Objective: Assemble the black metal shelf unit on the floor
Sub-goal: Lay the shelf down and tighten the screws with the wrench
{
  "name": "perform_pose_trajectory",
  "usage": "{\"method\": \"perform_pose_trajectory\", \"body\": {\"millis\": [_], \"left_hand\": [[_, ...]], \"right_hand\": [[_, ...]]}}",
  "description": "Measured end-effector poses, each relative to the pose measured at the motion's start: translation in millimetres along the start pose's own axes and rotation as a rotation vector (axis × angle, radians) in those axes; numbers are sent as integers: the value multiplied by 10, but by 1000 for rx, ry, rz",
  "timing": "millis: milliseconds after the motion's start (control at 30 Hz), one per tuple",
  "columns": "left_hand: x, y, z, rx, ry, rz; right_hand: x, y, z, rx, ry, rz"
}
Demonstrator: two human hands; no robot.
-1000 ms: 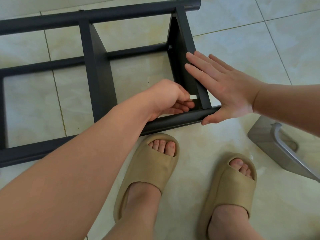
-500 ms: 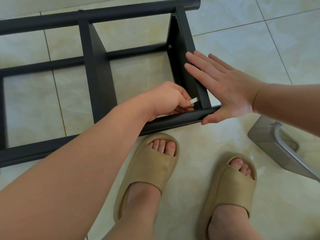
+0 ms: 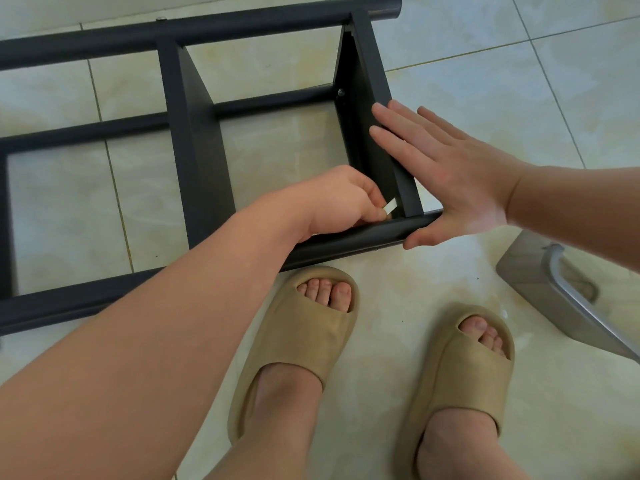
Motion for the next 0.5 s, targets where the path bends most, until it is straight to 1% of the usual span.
{"method": "perform_pose_trajectory", "body": {"millis": [100, 233, 400, 500], "left_hand": [[11, 46, 28, -20, -21, 7], [2, 113, 105, -110, -54, 22], [48, 118, 145, -72, -154, 11], [73, 96, 133, -98, -186, -2]], "right_hand": [[1, -2, 3, -2, 1, -1], [1, 0, -1, -1, 4, -3], [1, 1, 3, -2, 8, -4], [6, 5, 8, 0, 16, -7]]}}
Point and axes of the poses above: each hand's wrist, its own x-axis towards the middle knuckle, its own z-axis out of the back of the hand, y = z × x, the point moved 3 cm from there along x, towards the middle knuckle, and after that the axes turned 3 degrees about -y, right-handed, at the moved point
